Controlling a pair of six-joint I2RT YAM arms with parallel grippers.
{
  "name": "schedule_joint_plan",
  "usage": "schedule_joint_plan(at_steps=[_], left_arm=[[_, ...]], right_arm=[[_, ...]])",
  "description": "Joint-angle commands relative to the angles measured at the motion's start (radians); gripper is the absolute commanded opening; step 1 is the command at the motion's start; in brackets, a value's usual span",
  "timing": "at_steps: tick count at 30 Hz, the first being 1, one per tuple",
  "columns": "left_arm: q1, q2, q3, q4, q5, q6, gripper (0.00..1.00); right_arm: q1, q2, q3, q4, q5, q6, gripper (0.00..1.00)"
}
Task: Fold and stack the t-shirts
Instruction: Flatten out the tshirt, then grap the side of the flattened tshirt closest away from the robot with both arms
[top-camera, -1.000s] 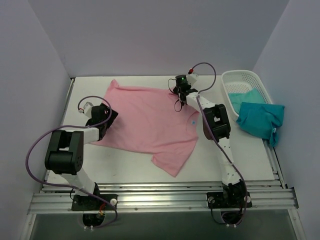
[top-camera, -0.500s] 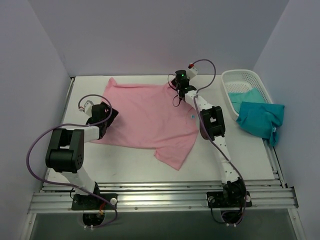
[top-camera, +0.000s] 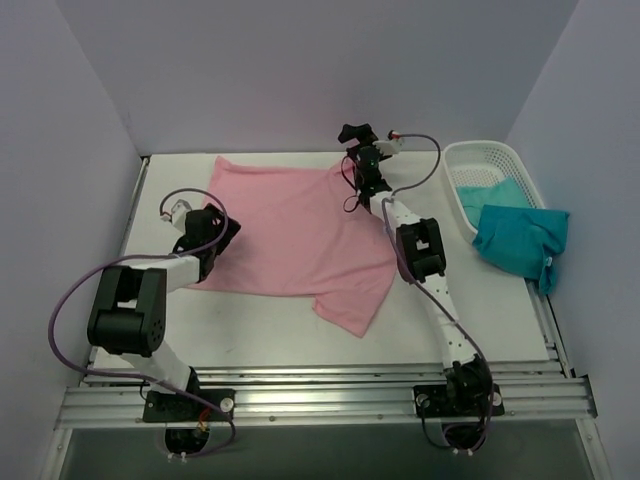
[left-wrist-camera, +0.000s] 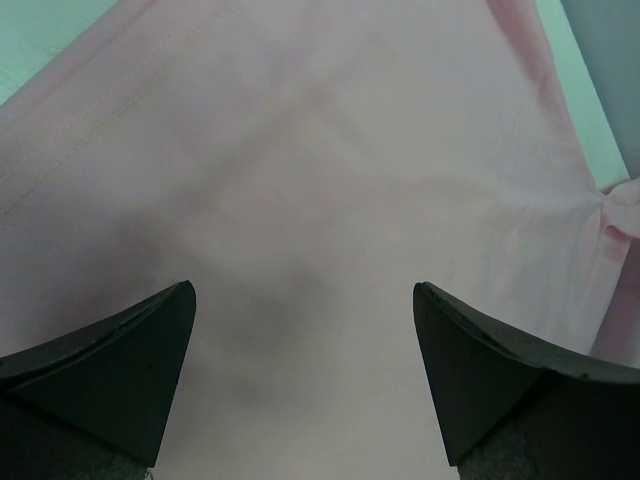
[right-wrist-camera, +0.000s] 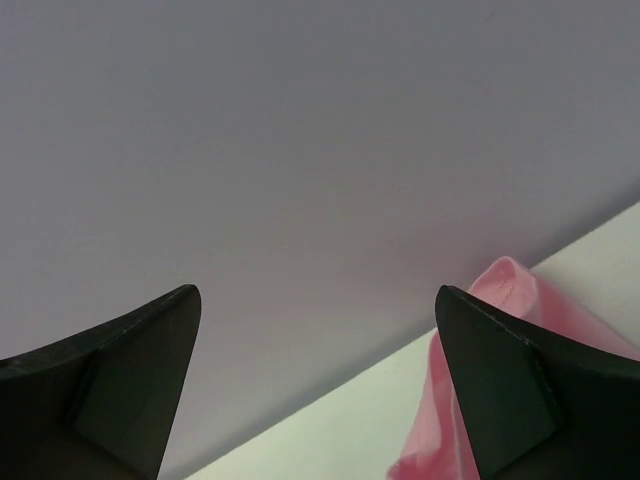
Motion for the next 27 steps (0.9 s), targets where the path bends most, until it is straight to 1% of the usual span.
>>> schedule_joint_plan(at_steps=[1,2,3,4,5,6,7,8,9,10,11,12,13,14,15,16,17,19,20,22,23,24,25,26,27], left_arm=[[-0.003,-0.093,-0.014,0.024,-0.014,0.047,0.99],[-0.003,-0.120,-0.018,0.023,-0.014,0.053,0.99],[-0.003,-0.136,-0.020,0.021,-0.014,0.061,0.99],[-0.005,-0.174,-0.023,0.014,-0.017,0.065,0.99],[-0.006,-0.199,-0.034,0.008,-0.023,0.068,0.99],[-0.009,-0.223,-0.040,-0.005,-0.035,0.070,0.99],[-0.011,-0.276,-0.049,-0.029,-0.060,0.070,0.99],[-0.011,-0.304,-0.054,-0.047,-0.080,0.072,0.99],[-0.017,-0.333,-0.064,-0.070,-0.101,0.064,0.98],[-0.017,-0.388,-0.069,-0.130,-0.120,0.056,0.98],[-0.017,-0.419,-0.074,-0.161,-0.159,0.035,0.98],[-0.018,-0.447,-0.081,-0.199,-0.179,0.018,0.98],[-0.018,-0.503,-0.089,-0.269,-0.198,-0.002,0.98],[-0.020,-0.534,-0.095,-0.303,-0.228,-0.022,0.98],[-0.025,-0.559,-0.103,-0.342,-0.245,-0.060,0.98],[-0.043,-0.606,-0.116,-0.420,-0.264,-0.079,0.98],[-0.055,-0.625,-0.123,-0.446,-0.308,-0.112,0.98],[-0.080,-0.663,-0.138,-0.512,-0.334,-0.140,0.98],[-0.084,-0.673,-0.144,-0.528,-0.344,-0.158,0.98],[-0.087,-0.687,-0.170,-0.552,-0.333,-0.165,0.99],[-0.089,-0.693,-0.182,-0.557,-0.330,-0.165,0.99],[-0.088,-0.696,-0.195,-0.563,-0.327,-0.165,1.00],[-0.089,-0.703,-0.222,-0.571,-0.328,-0.166,0.94],[-0.089,-0.710,-0.238,-0.572,-0.330,-0.169,0.92],[-0.089,-0.723,-0.253,-0.577,-0.331,-0.177,0.90]], right_arm=[[0.000,-0.235,-0.144,0.194,-0.066,-0.079,1.00],[0.003,-0.307,-0.369,0.294,-0.071,-0.082,1.00],[0.015,-0.387,-0.482,0.345,-0.068,-0.090,1.00],[0.024,-0.532,-0.583,0.384,-0.065,-0.117,1.00],[0.033,-0.604,-0.683,0.402,-0.045,-0.130,1.00],[0.047,-0.677,-0.848,0.396,-0.016,-0.133,1.00],[0.081,-0.809,-0.922,0.390,0.003,-0.174,1.00],[0.102,-0.868,-0.985,0.363,0.061,-0.191,1.00],[0.130,-0.933,-1.045,0.285,0.107,-0.208,1.00],[0.186,-1.042,-1.140,0.239,0.154,-0.252,1.00],[0.217,-1.092,-1.182,0.190,0.264,-0.260,1.00],[0.245,-1.185,-1.222,0.086,0.314,-0.259,1.00],[0.295,-1.230,-1.298,0.033,0.354,-0.233,1.00],[0.320,-1.270,-1.337,-0.010,0.388,-0.216,1.00],[0.343,-1.346,-1.372,-0.110,0.446,-0.194,1.00],[0.380,-1.380,-1.424,-0.183,0.477,-0.156,1.00],[0.398,-1.409,-1.441,-0.341,0.503,-0.048,1.00],[0.432,-1.475,-1.492,-0.476,0.561,0.052,1.00],[0.470,-1.489,-1.503,-0.587,0.578,0.124,1.00],[0.512,-1.509,-1.509,-0.730,0.635,0.230,1.00],[0.548,-1.509,-1.497,-0.907,0.647,0.289,1.00],[0.567,-1.494,-1.488,-0.993,0.656,0.426,1.00],[0.582,-1.482,-1.477,-1.084,0.658,0.502,1.00],[0.614,-1.451,-1.454,-1.231,0.650,0.568,1.00],[0.630,-1.433,-1.446,-1.281,0.638,0.641,1.00]])
